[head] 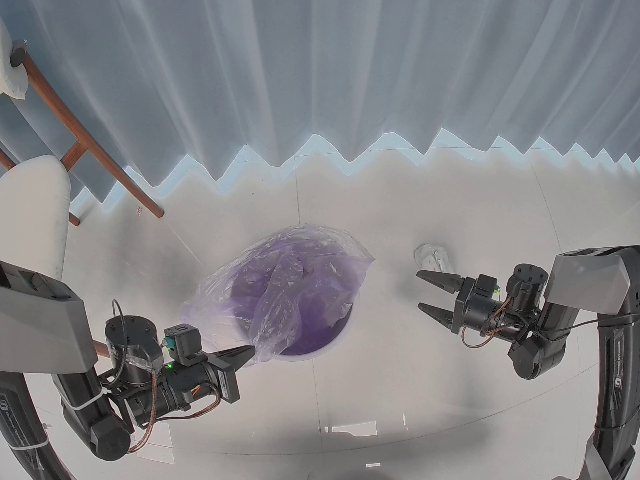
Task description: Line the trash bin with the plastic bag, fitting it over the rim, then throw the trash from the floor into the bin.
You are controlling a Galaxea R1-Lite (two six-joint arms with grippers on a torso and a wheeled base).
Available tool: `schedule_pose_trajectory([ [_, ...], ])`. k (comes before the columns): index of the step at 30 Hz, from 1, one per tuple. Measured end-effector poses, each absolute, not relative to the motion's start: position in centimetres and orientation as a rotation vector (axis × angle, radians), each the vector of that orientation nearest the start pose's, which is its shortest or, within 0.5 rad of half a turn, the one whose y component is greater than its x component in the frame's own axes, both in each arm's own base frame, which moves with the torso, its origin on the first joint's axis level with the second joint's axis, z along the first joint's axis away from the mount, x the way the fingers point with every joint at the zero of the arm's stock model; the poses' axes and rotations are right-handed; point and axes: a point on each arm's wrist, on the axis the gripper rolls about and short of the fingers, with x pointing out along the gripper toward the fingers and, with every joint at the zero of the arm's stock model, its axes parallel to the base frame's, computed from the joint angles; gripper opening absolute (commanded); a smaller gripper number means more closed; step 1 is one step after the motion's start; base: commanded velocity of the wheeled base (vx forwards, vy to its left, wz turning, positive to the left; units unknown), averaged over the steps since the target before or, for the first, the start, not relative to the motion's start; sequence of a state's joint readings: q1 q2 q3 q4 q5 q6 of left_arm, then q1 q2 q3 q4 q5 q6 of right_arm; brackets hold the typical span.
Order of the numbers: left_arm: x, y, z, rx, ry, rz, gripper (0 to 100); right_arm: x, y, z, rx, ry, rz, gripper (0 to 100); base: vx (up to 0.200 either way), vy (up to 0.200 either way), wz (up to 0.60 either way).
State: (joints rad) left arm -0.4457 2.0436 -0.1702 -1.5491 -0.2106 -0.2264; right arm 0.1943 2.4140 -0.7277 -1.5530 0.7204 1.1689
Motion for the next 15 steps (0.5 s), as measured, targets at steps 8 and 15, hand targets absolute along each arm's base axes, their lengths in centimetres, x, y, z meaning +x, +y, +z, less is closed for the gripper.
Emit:
schedule_pose_trajectory([
  [8,20.6,-11.0,4.7,-0.165,0.438,-0.649,0,36.6,8.6,0.4,1.117,0.648,0.728,100,0.0,0.0,0.0],
  [15,18.6,-11.3,4.3,-0.149,0.501,-0.705,0,36.7,8.6,0.4,1.118,0.646,0.727,100,0.0,0.0,0.0],
])
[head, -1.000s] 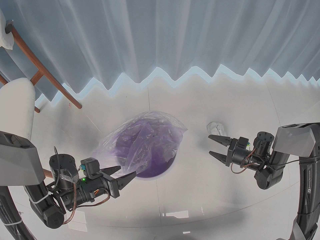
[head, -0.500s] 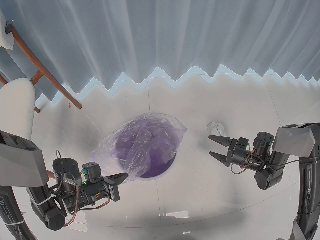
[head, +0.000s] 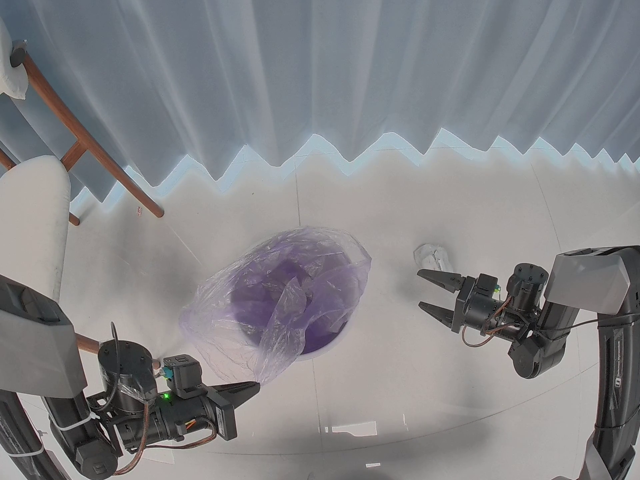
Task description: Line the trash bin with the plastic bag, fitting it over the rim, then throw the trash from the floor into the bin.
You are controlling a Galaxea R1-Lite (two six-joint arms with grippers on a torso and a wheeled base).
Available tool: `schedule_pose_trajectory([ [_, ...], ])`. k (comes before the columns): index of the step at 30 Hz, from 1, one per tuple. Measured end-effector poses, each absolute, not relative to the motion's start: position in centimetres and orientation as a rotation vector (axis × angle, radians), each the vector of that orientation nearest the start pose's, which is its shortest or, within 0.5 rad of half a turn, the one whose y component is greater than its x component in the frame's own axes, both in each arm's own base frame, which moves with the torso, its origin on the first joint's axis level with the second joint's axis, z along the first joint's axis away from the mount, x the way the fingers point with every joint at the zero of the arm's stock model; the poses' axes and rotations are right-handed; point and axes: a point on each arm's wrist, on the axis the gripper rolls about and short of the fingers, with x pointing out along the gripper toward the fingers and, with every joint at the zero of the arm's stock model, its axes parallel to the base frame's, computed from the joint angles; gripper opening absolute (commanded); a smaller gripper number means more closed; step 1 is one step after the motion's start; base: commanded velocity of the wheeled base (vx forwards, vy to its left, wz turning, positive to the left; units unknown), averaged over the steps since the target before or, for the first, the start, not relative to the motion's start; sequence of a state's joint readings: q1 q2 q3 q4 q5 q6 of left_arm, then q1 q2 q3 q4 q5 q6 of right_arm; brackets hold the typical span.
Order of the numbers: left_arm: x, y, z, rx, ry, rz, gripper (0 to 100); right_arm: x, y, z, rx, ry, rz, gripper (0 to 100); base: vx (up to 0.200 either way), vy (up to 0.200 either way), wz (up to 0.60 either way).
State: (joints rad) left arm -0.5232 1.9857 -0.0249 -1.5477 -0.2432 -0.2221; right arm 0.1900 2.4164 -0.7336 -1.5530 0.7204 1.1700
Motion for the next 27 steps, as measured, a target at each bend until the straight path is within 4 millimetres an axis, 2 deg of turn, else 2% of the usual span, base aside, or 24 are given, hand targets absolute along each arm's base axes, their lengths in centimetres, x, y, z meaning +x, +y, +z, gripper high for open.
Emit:
schedule_pose_trajectory([
  [9,18.2,-11.9,3.6,-0.165,0.553,-0.719,0,36.7,8.4,0.4,1.119,0.644,0.725,100,0.0,0.0,0.0],
  [19,16.6,-14.1,3.3,-0.174,0.596,-0.794,0,36.8,8.2,0.4,1.126,0.642,0.717,100,0.0,0.0,0.0],
  [27,15.9,-14.9,2.9,-0.132,0.602,-0.752,0,36.9,8.1,0.5,1.127,0.639,0.717,100,0.0,0.0,0.0],
])
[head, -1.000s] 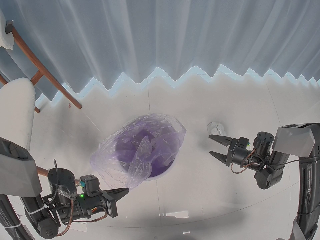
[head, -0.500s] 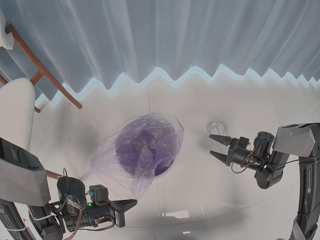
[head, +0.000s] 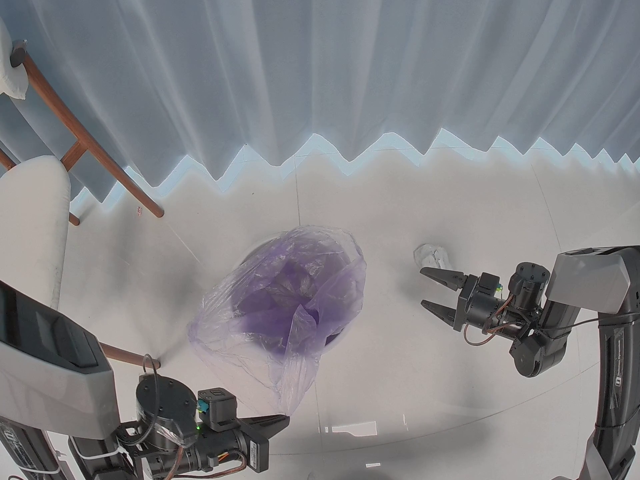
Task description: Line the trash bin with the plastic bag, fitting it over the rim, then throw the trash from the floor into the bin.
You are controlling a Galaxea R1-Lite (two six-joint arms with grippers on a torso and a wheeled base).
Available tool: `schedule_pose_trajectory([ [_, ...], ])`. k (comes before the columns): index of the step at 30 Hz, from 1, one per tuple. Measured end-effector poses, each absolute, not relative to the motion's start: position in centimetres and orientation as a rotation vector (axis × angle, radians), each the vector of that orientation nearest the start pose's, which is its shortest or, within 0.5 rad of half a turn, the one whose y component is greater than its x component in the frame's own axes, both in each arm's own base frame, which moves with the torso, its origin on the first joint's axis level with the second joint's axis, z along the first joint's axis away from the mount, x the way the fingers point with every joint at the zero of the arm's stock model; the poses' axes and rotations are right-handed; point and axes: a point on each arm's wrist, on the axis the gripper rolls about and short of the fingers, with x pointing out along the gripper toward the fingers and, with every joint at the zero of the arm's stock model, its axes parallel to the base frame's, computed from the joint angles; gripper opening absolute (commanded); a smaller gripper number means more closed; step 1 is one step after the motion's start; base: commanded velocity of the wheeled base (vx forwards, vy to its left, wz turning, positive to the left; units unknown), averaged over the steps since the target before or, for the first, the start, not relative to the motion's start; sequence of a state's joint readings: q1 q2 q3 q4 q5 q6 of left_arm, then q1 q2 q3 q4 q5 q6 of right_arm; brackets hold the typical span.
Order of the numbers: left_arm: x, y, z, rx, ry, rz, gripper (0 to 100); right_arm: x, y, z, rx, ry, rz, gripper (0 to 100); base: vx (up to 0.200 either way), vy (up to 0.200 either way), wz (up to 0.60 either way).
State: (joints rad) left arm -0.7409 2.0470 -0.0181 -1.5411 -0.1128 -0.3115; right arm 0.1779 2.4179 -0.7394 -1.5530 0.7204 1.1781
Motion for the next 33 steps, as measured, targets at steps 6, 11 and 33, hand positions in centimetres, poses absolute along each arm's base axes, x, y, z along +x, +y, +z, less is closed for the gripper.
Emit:
schedule_pose_trajectory([
  [6,15.9,-15.1,1.0,-0.075,0.663,-0.662,0,36.9,8.1,0.4,1.127,0.638,0.717,100,0.0,0.0,0.0],
  [11,15.7,-15.4,-0.9,-0.031,0.734,-0.642,0,37.0,8.1,0.4,1.127,0.638,0.717,100,0.0,0.0,0.0],
  [33,15.7,-16.2,-4.9,0.073,0.819,-0.539,0,37.0,8.2,0.2,1.124,0.637,0.718,100,0.0,0.0,0.0],
])
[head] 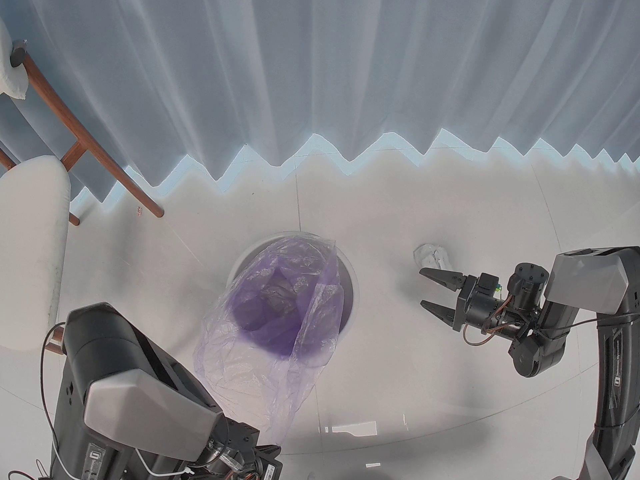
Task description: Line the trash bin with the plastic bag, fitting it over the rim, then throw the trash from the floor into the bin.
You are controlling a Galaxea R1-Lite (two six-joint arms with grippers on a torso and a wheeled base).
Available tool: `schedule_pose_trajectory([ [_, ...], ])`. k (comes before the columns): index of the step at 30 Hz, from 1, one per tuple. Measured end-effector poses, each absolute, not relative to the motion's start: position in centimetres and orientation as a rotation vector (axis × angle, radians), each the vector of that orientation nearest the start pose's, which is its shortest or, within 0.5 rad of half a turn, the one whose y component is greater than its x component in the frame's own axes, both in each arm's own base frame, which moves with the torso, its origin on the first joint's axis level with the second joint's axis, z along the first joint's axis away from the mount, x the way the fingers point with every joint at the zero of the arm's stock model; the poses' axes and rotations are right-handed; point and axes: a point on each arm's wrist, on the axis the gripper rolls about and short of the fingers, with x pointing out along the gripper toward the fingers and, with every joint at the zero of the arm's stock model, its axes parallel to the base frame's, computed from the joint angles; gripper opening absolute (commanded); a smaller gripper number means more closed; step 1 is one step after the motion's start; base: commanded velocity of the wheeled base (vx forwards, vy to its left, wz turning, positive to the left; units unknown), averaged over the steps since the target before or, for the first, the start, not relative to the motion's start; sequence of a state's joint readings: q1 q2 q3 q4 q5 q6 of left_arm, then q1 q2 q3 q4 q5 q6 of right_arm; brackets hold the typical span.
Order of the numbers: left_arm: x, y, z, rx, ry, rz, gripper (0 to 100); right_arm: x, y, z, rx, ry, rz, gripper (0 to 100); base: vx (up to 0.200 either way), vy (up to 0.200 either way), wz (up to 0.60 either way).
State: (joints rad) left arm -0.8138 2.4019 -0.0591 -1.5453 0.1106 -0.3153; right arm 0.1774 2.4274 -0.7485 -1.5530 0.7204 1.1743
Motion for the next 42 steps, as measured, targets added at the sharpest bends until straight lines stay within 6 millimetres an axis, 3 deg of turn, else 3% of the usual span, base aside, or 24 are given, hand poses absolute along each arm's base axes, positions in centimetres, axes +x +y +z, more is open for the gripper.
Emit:
schedule_pose_trajectory([
  [1,15.6,-16.2,-4.9,0.076,0.819,-0.536,100,37.0,8.2,0.2,1.124,0.638,0.718,100,0.0,0.0,0.0],
  [8,15.3,-16.0,-4.8,0.102,0.803,-0.486,100,37.0,8.2,0.2,1.122,0.639,0.717,100,0.0,0.0,0.0],
  [13,14.9,-16.0,-3.5,0.046,0.778,-0.473,100,37.0,8.2,0.2,1.122,0.639,0.717,100,0.0,0.0,0.0],
  [22,14.8,-16.2,1.9,-0.195,0.605,-0.502,100,37.1,8.2,0.2,1.122,0.638,0.717,100,0.0,0.0,0.0],
  [29,15.5,-14.6,5.2,-0.341,0.485,-0.453,100,37.0,8.2,0.2,1.122,0.638,0.717,100,0.0,0.0,0.0],
  [35,16.9,-13.2,4.9,-0.438,0.497,-0.346,100,37.1,8.2,0.2,1.122,0.638,0.717,100,0.0,0.0,0.0],
  [42,15.9,-14.0,4.2,-0.469,0.585,-0.359,100,37.1,8.2,0.2,1.123,0.636,0.718,100,0.0,0.0,0.0],
])
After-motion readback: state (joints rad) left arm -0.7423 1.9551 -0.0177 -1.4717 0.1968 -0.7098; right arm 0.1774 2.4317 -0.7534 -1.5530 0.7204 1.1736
